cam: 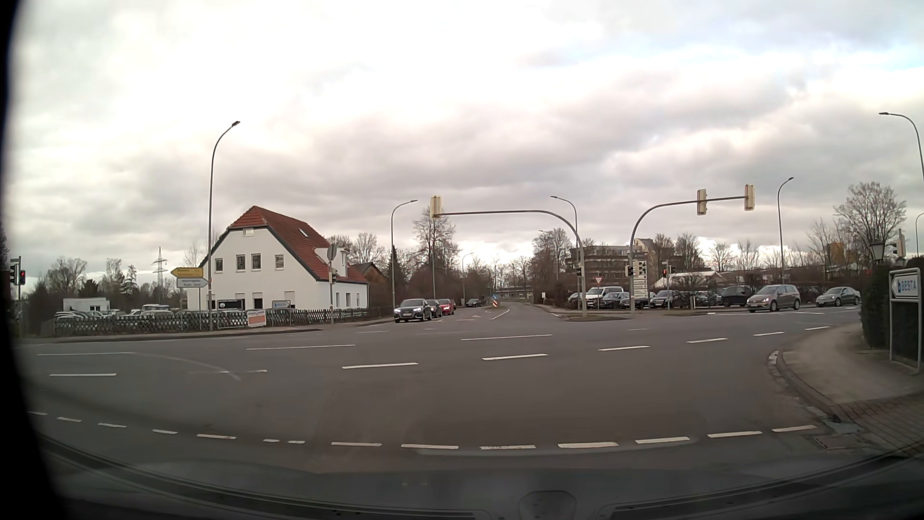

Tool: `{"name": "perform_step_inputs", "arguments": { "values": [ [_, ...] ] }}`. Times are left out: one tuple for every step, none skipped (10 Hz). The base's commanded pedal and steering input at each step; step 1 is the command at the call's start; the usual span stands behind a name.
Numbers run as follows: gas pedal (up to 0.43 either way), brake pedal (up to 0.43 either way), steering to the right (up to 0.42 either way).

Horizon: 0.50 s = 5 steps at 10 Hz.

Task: Follow the waypoints while adhering to traffic rules and regulations

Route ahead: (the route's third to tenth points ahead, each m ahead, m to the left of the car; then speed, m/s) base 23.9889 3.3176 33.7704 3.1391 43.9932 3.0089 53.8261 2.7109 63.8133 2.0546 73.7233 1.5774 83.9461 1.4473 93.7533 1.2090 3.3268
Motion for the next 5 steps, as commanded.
{"name": "perform_step_inputs", "arguments": {
  "values": [
    [0.630,0.000,-0.016],
    [0.642,0.000,-0.010],
    [0.642,0.000,0.000],
    [0.650,0.000,0.005],
    [0.650,0.000,0.005]
  ]
}}
